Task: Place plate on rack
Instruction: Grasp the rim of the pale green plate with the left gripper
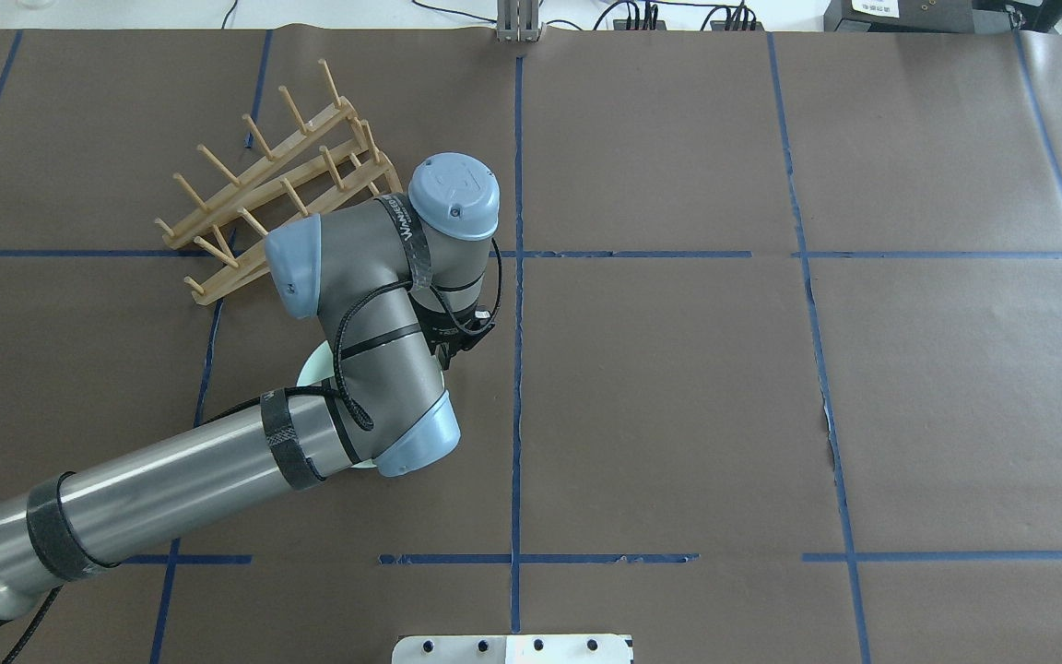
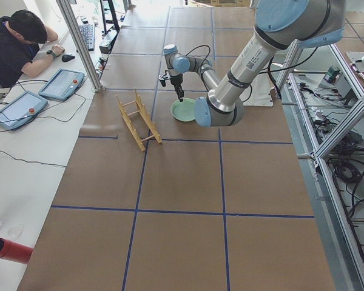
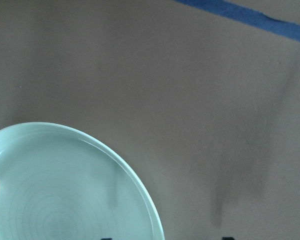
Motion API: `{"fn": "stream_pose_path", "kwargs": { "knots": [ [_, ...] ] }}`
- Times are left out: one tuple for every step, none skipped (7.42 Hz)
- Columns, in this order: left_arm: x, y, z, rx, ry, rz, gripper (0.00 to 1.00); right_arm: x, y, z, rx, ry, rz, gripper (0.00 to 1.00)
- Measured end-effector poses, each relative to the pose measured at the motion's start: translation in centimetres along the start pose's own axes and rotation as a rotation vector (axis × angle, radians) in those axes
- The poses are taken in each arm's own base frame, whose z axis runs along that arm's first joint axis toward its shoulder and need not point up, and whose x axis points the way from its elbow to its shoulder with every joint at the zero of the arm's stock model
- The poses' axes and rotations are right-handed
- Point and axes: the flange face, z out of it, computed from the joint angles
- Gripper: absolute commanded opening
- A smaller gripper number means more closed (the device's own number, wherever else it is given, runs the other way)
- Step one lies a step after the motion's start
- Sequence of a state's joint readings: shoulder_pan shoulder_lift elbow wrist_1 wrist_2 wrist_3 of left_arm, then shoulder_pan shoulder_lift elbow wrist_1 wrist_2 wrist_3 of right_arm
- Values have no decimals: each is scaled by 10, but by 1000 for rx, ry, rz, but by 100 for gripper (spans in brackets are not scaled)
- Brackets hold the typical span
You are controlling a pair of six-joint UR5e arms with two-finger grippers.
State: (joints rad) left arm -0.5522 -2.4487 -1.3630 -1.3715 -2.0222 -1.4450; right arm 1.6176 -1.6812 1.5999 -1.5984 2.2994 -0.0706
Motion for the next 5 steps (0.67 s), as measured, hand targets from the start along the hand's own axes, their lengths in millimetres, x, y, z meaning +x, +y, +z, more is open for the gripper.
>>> {"fn": "stream_pose_path", "kwargs": {
  "knots": [
    [-1,0,1,-2,-1,-1,1,0,0,0,0,0,0,100],
    [-2,0,2,-3,-2,-2,0,0,0,0,0,0,0,100],
    [-4,-1,4,-4,-4,-3,0,0,0,0,0,0,1,100],
    [-7,2,0,-8,6,1,0,0,0,0,0,0,1,100],
    [-10,9,-23,-19,54,15,0,0,0,0,0,0,0,100]
  ]
}}
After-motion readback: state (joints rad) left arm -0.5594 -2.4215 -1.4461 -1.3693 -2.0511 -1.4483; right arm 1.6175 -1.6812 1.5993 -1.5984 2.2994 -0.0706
